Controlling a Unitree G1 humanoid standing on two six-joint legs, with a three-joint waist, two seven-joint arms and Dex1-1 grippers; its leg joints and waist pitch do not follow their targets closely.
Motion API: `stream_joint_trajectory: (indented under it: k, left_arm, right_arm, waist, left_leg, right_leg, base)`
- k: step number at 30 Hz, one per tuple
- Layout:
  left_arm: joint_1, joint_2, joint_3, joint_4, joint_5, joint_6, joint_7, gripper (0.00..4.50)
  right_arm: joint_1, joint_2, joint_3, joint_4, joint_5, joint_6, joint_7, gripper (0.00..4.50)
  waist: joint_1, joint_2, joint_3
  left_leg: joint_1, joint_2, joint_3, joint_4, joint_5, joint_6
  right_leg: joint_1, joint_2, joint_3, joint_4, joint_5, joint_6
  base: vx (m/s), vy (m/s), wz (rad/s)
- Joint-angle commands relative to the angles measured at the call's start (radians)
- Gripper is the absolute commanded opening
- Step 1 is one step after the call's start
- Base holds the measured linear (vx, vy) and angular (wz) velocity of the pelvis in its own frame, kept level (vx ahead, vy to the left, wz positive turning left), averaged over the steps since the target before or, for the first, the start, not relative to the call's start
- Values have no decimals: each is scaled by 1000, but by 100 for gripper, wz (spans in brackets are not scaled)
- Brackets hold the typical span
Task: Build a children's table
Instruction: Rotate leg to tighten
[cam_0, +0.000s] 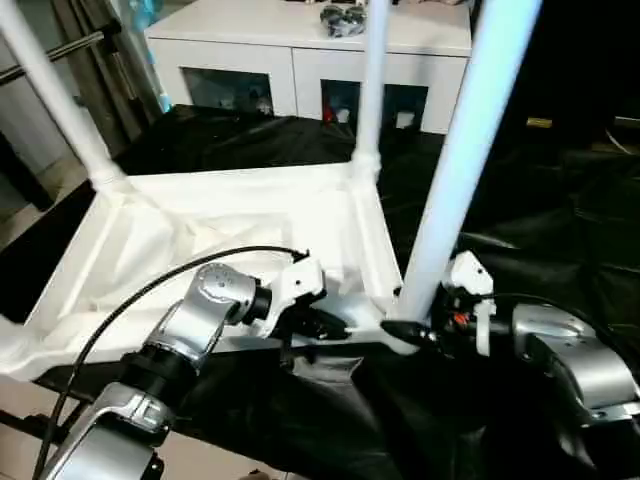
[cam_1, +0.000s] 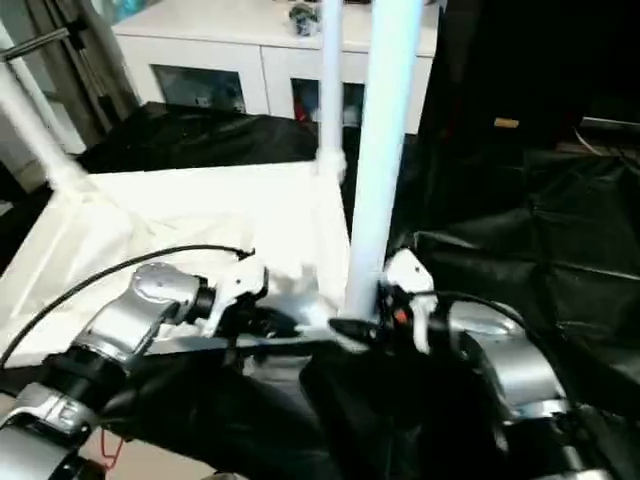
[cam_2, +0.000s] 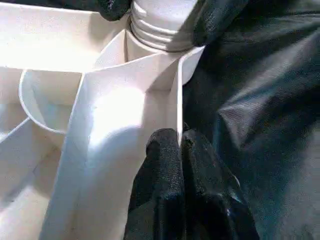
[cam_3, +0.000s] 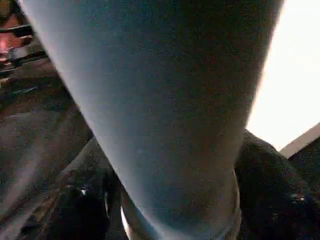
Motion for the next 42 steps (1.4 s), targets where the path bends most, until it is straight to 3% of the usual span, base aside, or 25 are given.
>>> stream_joint_trajectory:
  k: [1, 2, 4, 9, 15, 17, 21, 22, 23, 24, 26, 31, 33, 37, 41, 42]
  left_arm:
    - [-7, 0, -7, -31, -21, -12, -10, 0]
    - [-8, -1, -7, -29, -20, -12, -9, 0]
    - [-8, -4, -6, -27, -18, -11, -5, 0]
    - [-19, -41, 6, -8, -7, 6, 61, 0]
    - [-56, -141, 40, 40, 20, 55, 268, 0]
    - [-68, -174, 49, 51, 20, 73, 314, 0]
    - [-81, -231, 58, 69, 27, 92, 395, 0]
    - [-79, -250, 53, 65, 29, 97, 405, 0]
    - [-77, -255, 49, 62, 29, 98, 403, 0]
    - [-74, -257, 43, 60, 32, 95, 399, 0]
    - [-69, -254, 35, 54, 34, 92, 387, 0]
    - [-51, -214, 25, 21, 27, 84, 327, 0]
    - [-46, -194, 25, 9, 21, 83, 304, 0]
    - [-34, -149, 27, -5, 4, 62, 233, 0]
    - [-25, -107, 18, 5, 6, 30, 174, 0]
    - [-21, -99, 20, 5, -1, 30, 156, 0]
  right_arm:
    - [6, 7, 35, -40, 33, 16, 36, 293]
    - [6, 10, 37, -41, 33, 18, 36, 289]
    - [7, 13, 38, -41, 33, 19, 33, 270]
    - [27, 68, 32, -29, 17, 3, -47, 261]
    - [0, 233, -14, 90, -97, -19, -402, 260]
    - [-24, 290, -37, 136, -114, -16, -510, 259]
    - [-65, 370, -60, 194, -138, 9, -663, 259]
    - [-74, 397, -56, 201, -140, -5, -674, 259]
    - [-78, 405, -54, 203, -136, -7, -668, 294]
    - [-80, 413, -57, 201, -125, -3, -658, 294]
    - [-81, 410, -55, 192, -118, 3, -642, 318]
    - [-73, 338, -26, 155, -117, -25, -541, 351]
    - [-60, 292, -12, 128, -109, -35, -467, 351]
    - [-29, 194, 8, 56, -62, -44, -283, 351]
    - [-7, 120, 13, 5, -13, -21, -150, 351]
    - [-1, 99, 17, -7, -1, -16, -112, 351]
  waist:
    - [-1, -13, -56]
    - [2, -7, -56]
    - [2, -10, -56]
    - [5, -7, -56]
    - [-15, -10, -44]
    - [-29, -4, -46]
    - [-44, -4, -48]
    - [-44, 6, -48]
    - [-47, 0, -49]
    - [-46, -2, -50]
    - [-45, 5, -53]
    - [-43, 8, -55]
    - [-43, 1, -56]
    - [-37, 3, -58]
    - [-32, 1, -55]
    - [-28, -4, -54]
  left_leg:
    - [13, 39, -7, -68, -168, 78]
    - [15, 39, -8, -68, -167, 75]
    - [14, 39, -7, -68, -168, 71]
    - [15, 38, -9, -70, -179, 58]
    - [21, 32, -11, -84, -278, 1]
    - [21, 29, -16, -85, -297, -15]
    - [16, 25, -16, -84, -282, -7]
    - [17, 26, -16, -83, -276, -5]
    - [15, 26, -15, -83, -273, 3]
    - [14, 25, -15, -82, -263, 8]
    - [12, 25, -14, -79, -231, 24]
    - [11, 28, -13, -77, -201, 45]
    - [10, 29, -12, -75, -192, 52]
    - [10, 30, -10, -68, -153, 96]
    - [10, 33, -10, -69, -171, 104]
    - [11, 34, -8, -69, -178, 102]
  right_leg:
    - [45, -51, 38, -60, -108, -269]
    - [44, -52, 38, -60, -108, -268]
    - [45, -51, 38, -61, -108, -267]
    - [45, -51, 38, -62, -112, -262]
    - [38, -52, 38, -83, -292, -211]
    - [39, -52, 37, -87, -333, -192]
    - [40, -49, 37, -86, -294, -195]
    - [39, -50, 37, -85, -280, -196]
    - [41, -49, 37, -86, -259, -199]
    - [43, -48, 38, -84, -245, -201]
    - [46, -48, 37, -81, -194, -210]
    - [50, -48, 35, -73, -125, -235]
    - [53, -48, 35, -71, -102, -240]
    - [54, -49, 36, -65, -38, -264]
    - [54, -48, 34, -68, -81, -268]
    - [53, -50, 35, -68, -105, -266]
  base:
    - [0, 0, 0]
    - [0, 0, 0]
    - [0, 0, 0]
    - [0, 0, 0]
    - [0, 0, 0]
    - [0, 0, 0]
    - [0, 0, 0]
    - [0, 0, 0]
    - [0, 0, 0]
    - [0, 0, 0]
    - [0, 0, 0]
    - [0, 0, 0]
    - [0, 0, 0]
    - [0, 0, 0]
    - [0, 0, 0]
    - [0, 0, 0]
